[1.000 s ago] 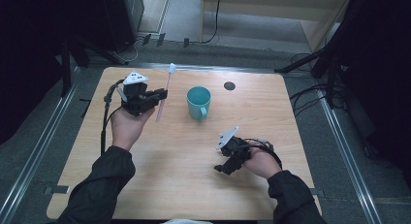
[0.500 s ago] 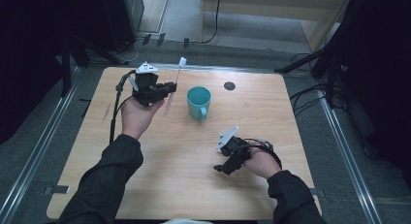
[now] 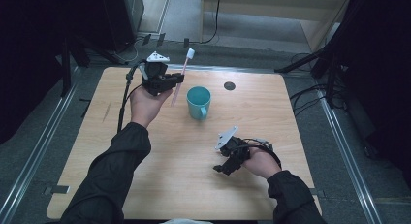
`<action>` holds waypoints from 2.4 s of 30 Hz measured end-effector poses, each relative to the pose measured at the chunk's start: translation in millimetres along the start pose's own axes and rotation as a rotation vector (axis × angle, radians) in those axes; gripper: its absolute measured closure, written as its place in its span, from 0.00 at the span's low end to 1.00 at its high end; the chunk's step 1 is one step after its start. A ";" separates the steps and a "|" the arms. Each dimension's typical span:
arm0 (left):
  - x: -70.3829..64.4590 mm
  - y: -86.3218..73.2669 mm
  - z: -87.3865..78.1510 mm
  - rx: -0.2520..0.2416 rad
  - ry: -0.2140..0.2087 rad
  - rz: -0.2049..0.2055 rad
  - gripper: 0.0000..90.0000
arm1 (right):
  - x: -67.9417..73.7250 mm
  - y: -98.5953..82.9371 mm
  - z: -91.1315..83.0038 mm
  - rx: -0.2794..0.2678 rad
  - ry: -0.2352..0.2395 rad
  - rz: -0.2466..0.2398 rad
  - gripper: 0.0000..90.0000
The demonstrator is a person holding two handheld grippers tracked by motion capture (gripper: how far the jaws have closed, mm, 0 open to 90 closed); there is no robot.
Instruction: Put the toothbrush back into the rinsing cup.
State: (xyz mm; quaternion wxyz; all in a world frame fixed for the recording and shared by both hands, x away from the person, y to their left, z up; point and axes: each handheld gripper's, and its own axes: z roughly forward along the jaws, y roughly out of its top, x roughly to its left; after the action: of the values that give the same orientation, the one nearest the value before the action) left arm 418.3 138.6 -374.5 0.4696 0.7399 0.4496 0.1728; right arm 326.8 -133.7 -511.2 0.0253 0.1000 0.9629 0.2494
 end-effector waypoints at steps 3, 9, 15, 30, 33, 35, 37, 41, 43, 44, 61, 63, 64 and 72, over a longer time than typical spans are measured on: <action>0.1 5.1 4.1 0.000 -0.001 0.000 0.94 | 0.1 0.1 -0.1 -0.003 0.001 0.002 0.24; -3.3 15.2 14.2 -0.005 -0.002 0.007 0.94 | 0.2 0.3 -0.2 -0.005 0.001 0.000 0.24; -9.5 22.2 28.3 -0.002 -0.008 0.015 0.94 | 0.2 0.6 -0.5 -0.003 -0.001 -0.002 0.24; -20.4 28.1 59.5 0.011 -0.020 0.026 0.94 | 0.2 0.8 -1.1 -0.006 0.001 -0.005 0.24; -21.5 26.3 65.3 0.012 -0.021 0.023 0.94 | 0.0 0.7 -1.0 -0.006 0.001 -0.005 0.24; -23.0 24.7 69.6 0.014 -0.019 0.022 0.94 | -0.4 0.6 -1.0 -0.009 -0.002 -0.007 0.24; -23.4 23.3 73.2 0.022 -0.022 0.026 0.94 | -0.4 0.6 -1.1 -0.010 0.000 -0.006 0.24; -24.0 19.5 80.2 0.028 -0.021 0.027 0.94 | -0.5 0.7 -1.1 -0.009 -0.002 -0.008 0.24; -24.0 16.7 83.2 0.038 -0.024 0.026 0.94 | -0.3 0.8 -1.4 -0.007 -0.001 -0.007 0.24; -24.3 14.6 84.9 0.041 -0.024 0.024 0.94 | -0.3 0.7 -1.4 -0.008 0.000 -0.006 0.24; -14.4 -8.7 95.0 0.084 -0.018 -0.007 0.94 | -0.4 0.9 -0.4 -0.004 0.003 -0.007 0.24; -13.9 -11.7 96.0 0.089 -0.016 -0.008 0.94 | -0.2 1.0 -0.4 -0.002 0.002 -0.007 0.24; -13.8 -13.0 96.5 0.090 -0.014 -0.010 0.94 | -0.1 1.0 -0.5 -0.002 0.002 -0.008 0.24; -13.8 -22.2 99.5 0.117 -0.014 -0.009 0.94 | -0.3 1.0 -0.1 -0.002 0.003 -0.009 0.24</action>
State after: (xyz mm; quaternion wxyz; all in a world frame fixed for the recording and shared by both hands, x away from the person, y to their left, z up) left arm 467.2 77.0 -440.8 0.4296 0.7651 0.4591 0.1389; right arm 327.3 -132.9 -510.6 0.0248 0.0953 0.9631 0.2503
